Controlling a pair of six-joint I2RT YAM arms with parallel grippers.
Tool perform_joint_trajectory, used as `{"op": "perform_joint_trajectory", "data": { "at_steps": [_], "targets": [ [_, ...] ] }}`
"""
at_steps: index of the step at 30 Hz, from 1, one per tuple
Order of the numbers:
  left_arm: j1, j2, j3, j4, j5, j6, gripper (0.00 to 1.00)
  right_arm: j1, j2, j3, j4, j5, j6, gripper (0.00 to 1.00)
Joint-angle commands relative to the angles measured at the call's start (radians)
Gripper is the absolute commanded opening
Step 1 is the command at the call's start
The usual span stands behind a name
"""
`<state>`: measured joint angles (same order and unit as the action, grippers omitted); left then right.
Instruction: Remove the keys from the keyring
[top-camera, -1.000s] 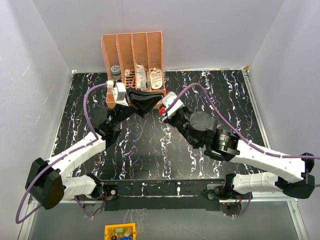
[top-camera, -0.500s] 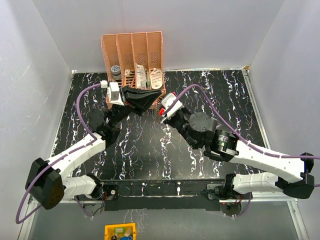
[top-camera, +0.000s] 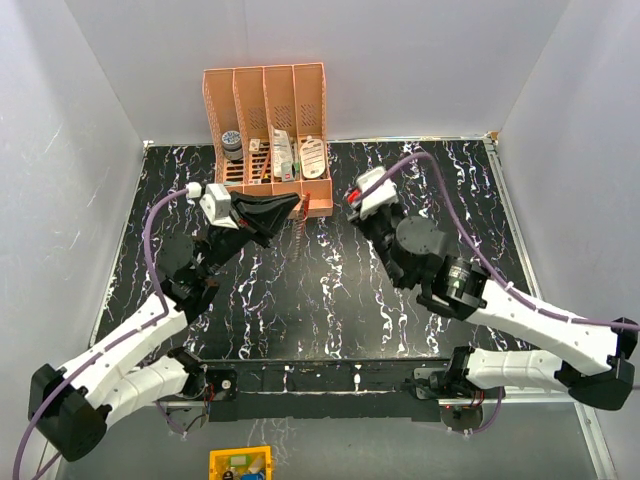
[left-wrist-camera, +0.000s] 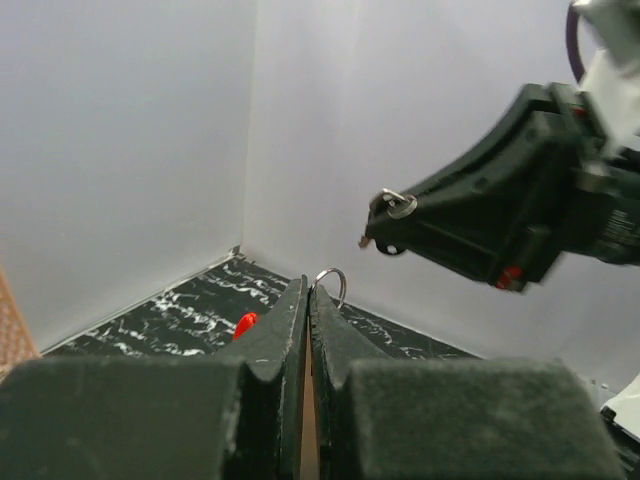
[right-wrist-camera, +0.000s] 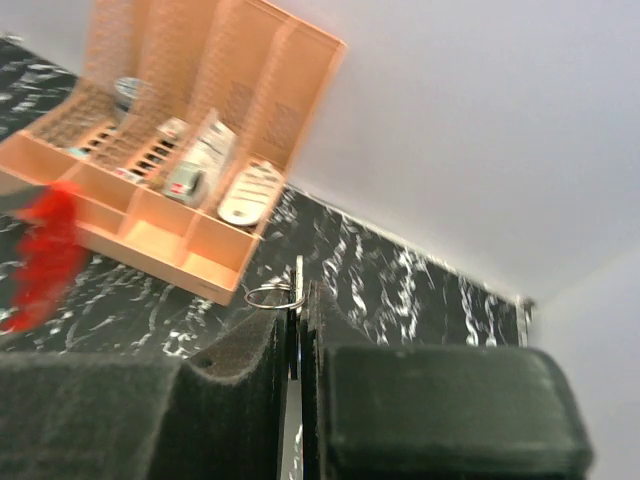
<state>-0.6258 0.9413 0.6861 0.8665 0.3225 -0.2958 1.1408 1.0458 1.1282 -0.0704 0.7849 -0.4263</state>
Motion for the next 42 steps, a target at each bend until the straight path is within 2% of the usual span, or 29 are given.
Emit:
{"op": "perform_joint_trajectory", "data": {
  "at_steps": [1, 4, 7, 15, 21, 25, 34, 42],
  "targets": [
    [0.001, -0.064, -0.002, -0.182, -0.109, 0.065, 0.0, -0.194, -0.005, 0.03, -0.038, -0.048, 0.179, 0.0],
    [0.001, -0.055, 0.026, -0.318, -0.192, 0.068, 0.0, -0.3, 0.02, 0.042, -0.084, -0.132, 0.249, 0.0],
    [0.001, -0.039, 0.065, -0.459, -0.266, 0.082, 0.0, -0.346, 0.049, 0.055, -0.11, -0.153, 0.275, 0.0],
    [0.001, -0.056, 0.026, -0.613, -0.362, 0.056, 0.0, -0.456, 0.068, 0.012, -0.146, -0.227, 0.368, 0.0],
    [0.001, -0.085, -0.064, -0.609, -0.34, -0.003, 0.0, -0.554, 0.09, -0.06, -0.166, -0.341, 0.441, 0.0],
    [0.001, -0.082, -0.093, -0.628, -0.338, -0.033, 0.0, -0.6, 0.116, -0.111, -0.17, -0.477, 0.505, 0.0],
    [0.001, -0.11, -0.176, -0.678, -0.346, -0.139, 0.0, -0.602, 0.134, -0.254, -0.124, -0.726, 0.645, 0.0],
    [0.001, -0.017, -0.22, -0.623, -0.305, -0.201, 0.0, -0.602, 0.181, -0.313, -0.1, -0.837, 0.718, 0.0]
  ]
}}
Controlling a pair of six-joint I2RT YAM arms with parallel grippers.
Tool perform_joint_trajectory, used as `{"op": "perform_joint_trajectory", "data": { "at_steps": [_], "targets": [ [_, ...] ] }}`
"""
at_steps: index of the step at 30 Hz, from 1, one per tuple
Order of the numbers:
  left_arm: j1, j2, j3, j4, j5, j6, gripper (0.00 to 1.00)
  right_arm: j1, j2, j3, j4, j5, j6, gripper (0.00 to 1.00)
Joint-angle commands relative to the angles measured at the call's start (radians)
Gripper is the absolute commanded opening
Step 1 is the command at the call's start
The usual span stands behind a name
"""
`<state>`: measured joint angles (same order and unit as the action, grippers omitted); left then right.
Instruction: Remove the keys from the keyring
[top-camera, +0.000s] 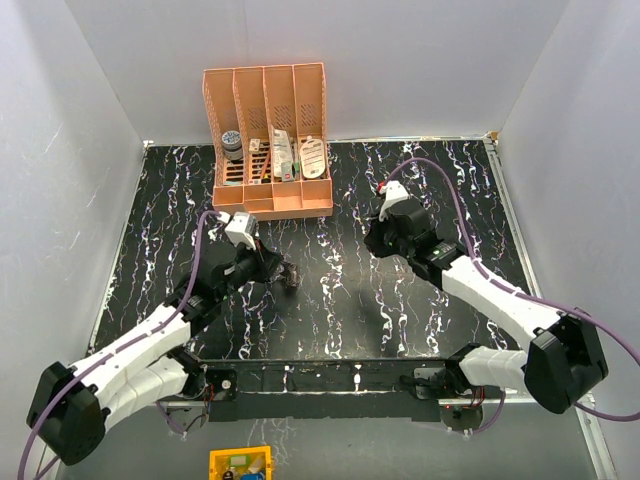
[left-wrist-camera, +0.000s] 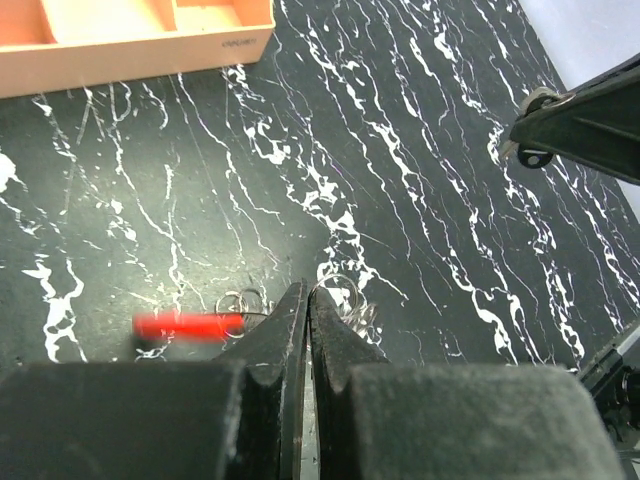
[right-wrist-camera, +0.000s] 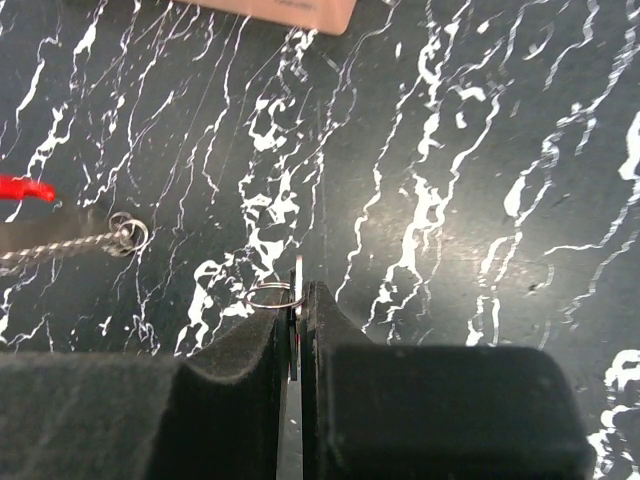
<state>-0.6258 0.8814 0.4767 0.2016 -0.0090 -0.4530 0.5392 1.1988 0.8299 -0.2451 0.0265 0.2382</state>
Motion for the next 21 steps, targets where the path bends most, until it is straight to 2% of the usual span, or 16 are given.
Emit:
{"op": "perform_joint_trajectory", "data": {
  "at_steps": [1, 14, 21],
  "targets": [
    [0.001, 0.067, -0.013, 0.059, 0.023, -0.043, 0.0, -0.001, 0.046, -0.016, 0.077, -0.085, 0.06, 0.0],
    [0.011, 0.486, 0.076, 0.297, 0.007, 0.034, 0.0, -0.001, 0.262, 0.034, 0.143, -0.122, 0.102, 0.0],
    [0.059, 0.703, 0.12, 0.407, 0.059, 0.023, 0.0, -0.001, 0.336, 0.054, 0.204, -0.128, 0.105, 0.0]
  ]
}}
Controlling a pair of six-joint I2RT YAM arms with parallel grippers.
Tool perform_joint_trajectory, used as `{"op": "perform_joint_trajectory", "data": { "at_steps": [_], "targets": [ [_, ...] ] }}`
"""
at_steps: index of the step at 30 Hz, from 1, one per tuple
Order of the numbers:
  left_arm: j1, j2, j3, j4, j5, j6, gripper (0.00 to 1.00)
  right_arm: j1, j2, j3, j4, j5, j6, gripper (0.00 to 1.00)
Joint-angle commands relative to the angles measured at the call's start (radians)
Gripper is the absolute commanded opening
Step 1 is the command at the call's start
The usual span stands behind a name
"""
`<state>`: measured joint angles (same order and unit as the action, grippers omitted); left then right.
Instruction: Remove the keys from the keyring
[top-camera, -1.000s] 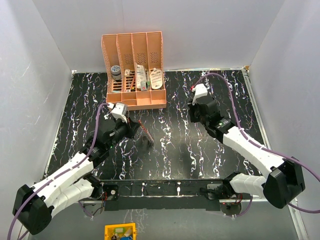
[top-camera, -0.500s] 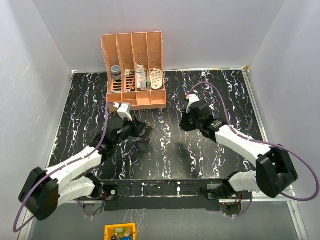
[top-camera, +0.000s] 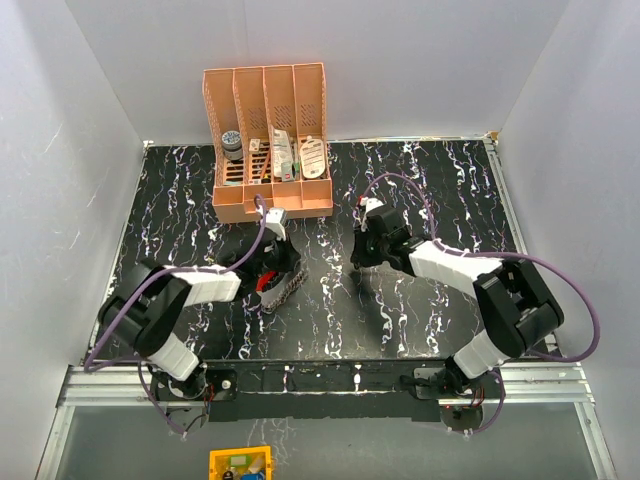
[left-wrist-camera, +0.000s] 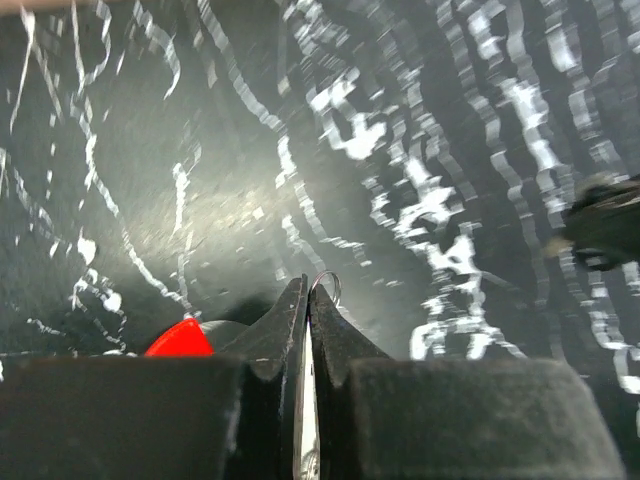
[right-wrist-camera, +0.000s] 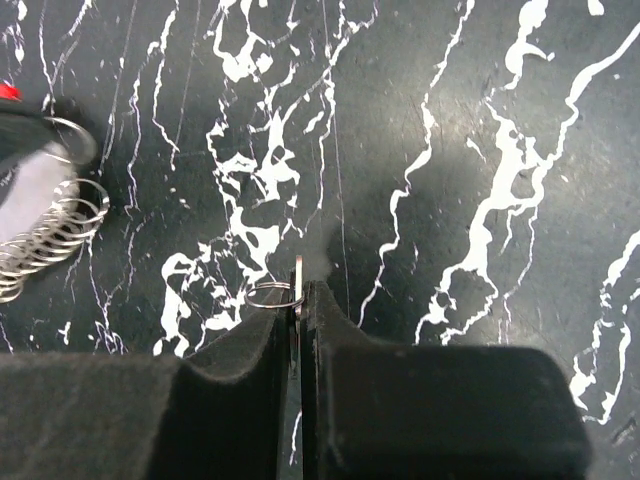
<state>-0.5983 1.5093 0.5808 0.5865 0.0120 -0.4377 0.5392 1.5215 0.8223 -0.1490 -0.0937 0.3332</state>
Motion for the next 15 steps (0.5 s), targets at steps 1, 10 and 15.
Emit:
{"op": "perform_joint_trajectory", "data": {
  "at_steps": [1, 10, 15],
  "targets": [
    [0.036, 0.101, 0.022, 0.036, 0.045, 0.005, 0.0, -0.001, 0.021, 0.066, 0.111, -0.008, 0.007, 0.0],
    [0.047, 0.148, 0.07, 0.066, 0.036, 0.018, 0.0, -0.001, 0.093, 0.063, 0.152, -0.006, 0.009, 0.0],
    [0.055, 0.153, 0.093, 0.059, 0.017, 0.024, 0.0, -0.001, 0.13, 0.067, 0.163, 0.016, 0.009, 0.0]
  ]
}}
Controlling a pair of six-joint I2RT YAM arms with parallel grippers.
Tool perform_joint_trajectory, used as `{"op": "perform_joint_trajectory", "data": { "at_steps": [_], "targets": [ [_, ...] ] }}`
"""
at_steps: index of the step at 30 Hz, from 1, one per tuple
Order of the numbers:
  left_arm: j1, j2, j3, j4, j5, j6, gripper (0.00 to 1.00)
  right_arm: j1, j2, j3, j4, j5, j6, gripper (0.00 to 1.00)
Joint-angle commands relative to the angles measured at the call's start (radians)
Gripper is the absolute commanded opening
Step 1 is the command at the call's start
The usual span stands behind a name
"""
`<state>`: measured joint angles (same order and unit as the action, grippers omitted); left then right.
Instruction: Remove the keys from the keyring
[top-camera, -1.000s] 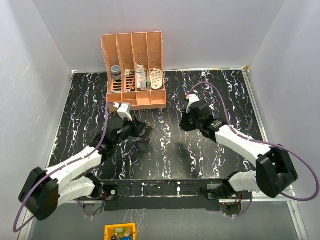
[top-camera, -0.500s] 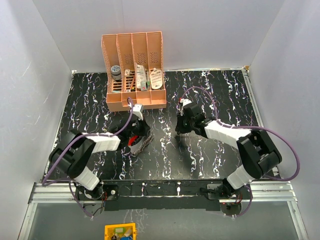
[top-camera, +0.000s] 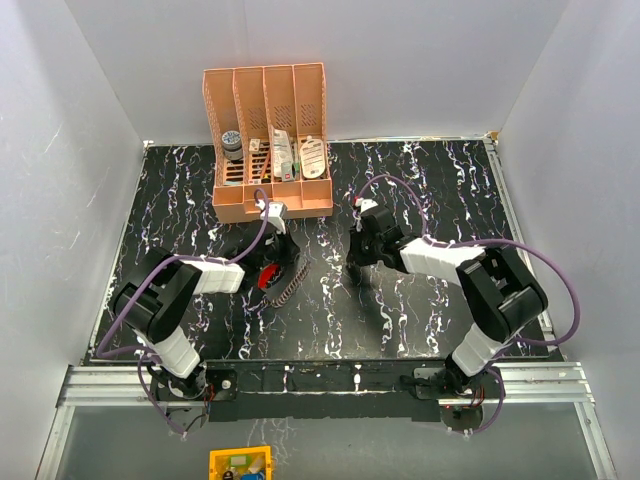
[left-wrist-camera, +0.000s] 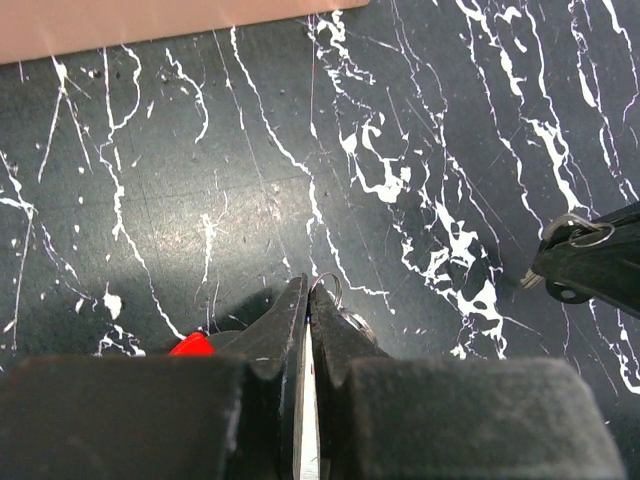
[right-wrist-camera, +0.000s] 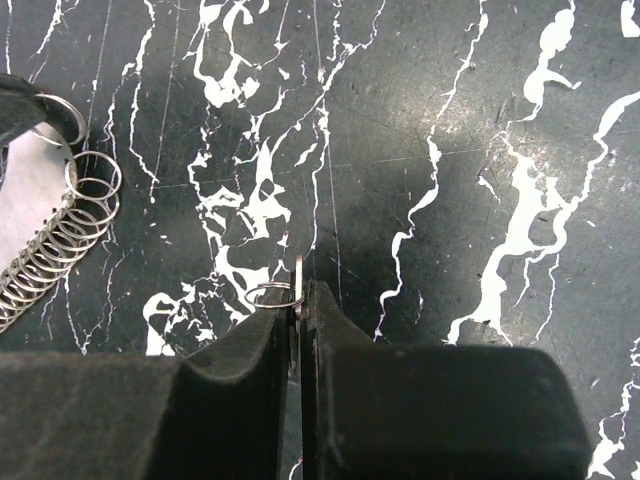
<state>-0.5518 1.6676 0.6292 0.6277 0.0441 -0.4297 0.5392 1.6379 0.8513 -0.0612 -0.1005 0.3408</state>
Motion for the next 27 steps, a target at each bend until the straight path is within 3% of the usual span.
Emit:
{"op": "perform_joint_trajectory", "data": {
  "at_steps": [1, 3, 5, 7, 11, 17, 19, 20, 21, 22, 27],
  "targets": [
    [0.011, -0.006, 0.05, 0.012, -0.023, 0.018, 0.0, -0.001, 0.022, 0.042, 0.076, 0.029, 0.001, 0.0],
    [0.016, -0.006, 0.064, 0.003, -0.03, 0.028, 0.02, -0.001, 0.035, 0.049, 0.075, 0.044, -0.001, 0.03],
    [0.018, -0.002, 0.079, -0.007, -0.027, 0.041, 0.08, -0.001, 0.043, 0.053, 0.075, 0.055, 0.001, 0.12],
    [0.021, 0.003, 0.092, -0.018, -0.025, 0.047, 0.18, -0.001, 0.048, 0.055, 0.074, 0.061, 0.0, 0.15],
    [0.025, -0.001, 0.103, -0.028, -0.022, 0.058, 0.34, -0.001, 0.041, 0.044, 0.069, 0.084, 0.005, 0.31],
    [0.028, -0.038, 0.089, -0.036, -0.035, 0.065, 0.39, -0.001, 0.008, 0.037, 0.064, 0.102, -0.011, 0.41],
    [0.029, -0.06, 0.088, -0.054, -0.049, 0.068, 0.47, -0.001, -0.006, 0.045, 0.056, 0.102, -0.018, 0.41],
    [0.03, -0.073, 0.09, -0.079, -0.059, 0.066, 0.59, -0.001, -0.015, 0.047, 0.052, 0.104, -0.019, 0.41],
    [0.033, -0.086, 0.096, -0.104, -0.063, 0.065, 0.92, -0.001, -0.03, 0.05, 0.047, 0.107, -0.023, 0.41],
    [0.035, -0.103, 0.098, -0.127, -0.064, 0.066, 0.98, -0.001, -0.045, 0.053, 0.043, 0.114, -0.026, 0.41],
    [0.047, -0.207, 0.086, -0.206, -0.079, 0.113, 0.99, -0.001, -0.153, 0.075, 0.0, 0.179, -0.06, 0.42]
  ]
}}
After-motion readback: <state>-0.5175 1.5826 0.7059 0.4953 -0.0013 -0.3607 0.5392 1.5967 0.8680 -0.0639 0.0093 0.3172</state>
